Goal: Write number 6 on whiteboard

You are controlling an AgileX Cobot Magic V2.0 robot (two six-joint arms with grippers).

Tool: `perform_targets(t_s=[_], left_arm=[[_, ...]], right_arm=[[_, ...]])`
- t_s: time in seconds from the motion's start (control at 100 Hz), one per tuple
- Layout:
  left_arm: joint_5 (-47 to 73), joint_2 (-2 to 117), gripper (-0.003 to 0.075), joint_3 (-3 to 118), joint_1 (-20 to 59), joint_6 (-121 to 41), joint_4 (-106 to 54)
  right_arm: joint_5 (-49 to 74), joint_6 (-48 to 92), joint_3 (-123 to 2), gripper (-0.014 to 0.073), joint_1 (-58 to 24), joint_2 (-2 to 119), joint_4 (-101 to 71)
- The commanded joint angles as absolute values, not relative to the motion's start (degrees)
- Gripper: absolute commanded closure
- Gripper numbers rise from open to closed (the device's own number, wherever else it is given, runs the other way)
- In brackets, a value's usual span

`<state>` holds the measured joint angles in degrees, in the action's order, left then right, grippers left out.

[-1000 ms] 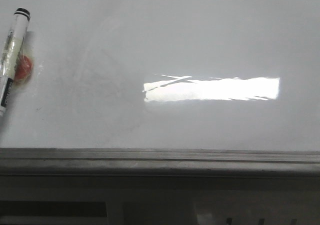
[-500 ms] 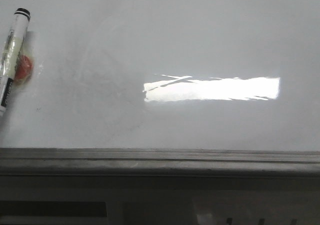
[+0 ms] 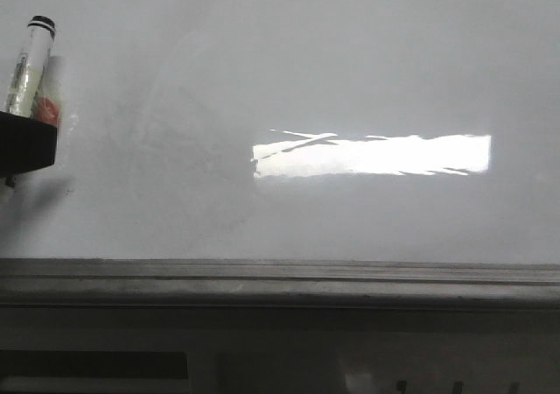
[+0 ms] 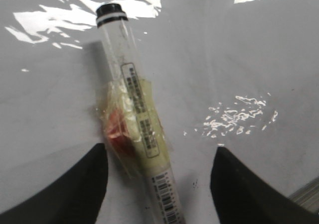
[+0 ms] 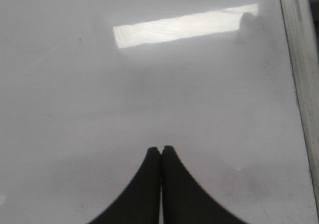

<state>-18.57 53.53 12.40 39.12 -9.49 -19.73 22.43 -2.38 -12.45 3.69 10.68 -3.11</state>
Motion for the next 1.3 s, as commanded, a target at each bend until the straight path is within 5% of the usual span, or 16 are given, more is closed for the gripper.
perform_targets(t_s=[0.0, 0.24, 0.78, 1.05, 1.29], left_arm=[[-19.19, 55.21, 0.0437, 13.68, 39.28, -8.52, -22.30], [-17.97, 55.52, 0.0742, 13.68, 39.28, -8.52, -22.30], [-15.28, 55.40, 0.0740, 19.23, 41.17, -8.52, -12.69], [-20.00, 55.40, 0.0741, 21.48, 49.60, -8.52, -2.86], [-22.19, 55.40, 0.0741, 21.48, 52.04, -9.12, 7.93]], right_arm=[[17.43, -2.18, -14.51, 0.0657, 3.57, 11.45, -3.05], [17.79, -2.18, -14.51, 0.0657, 1.04, 11.59, -3.05], [18.19, -1.47, -22.69, 0.0647, -24.81, 29.76, -3.05], [18.07, -1.16, -30.69, 0.0287, -37.63, 37.49, -3.05], [17.84, -1.16, -36.30, 0.0260, -48.34, 42.48, -3.05]])
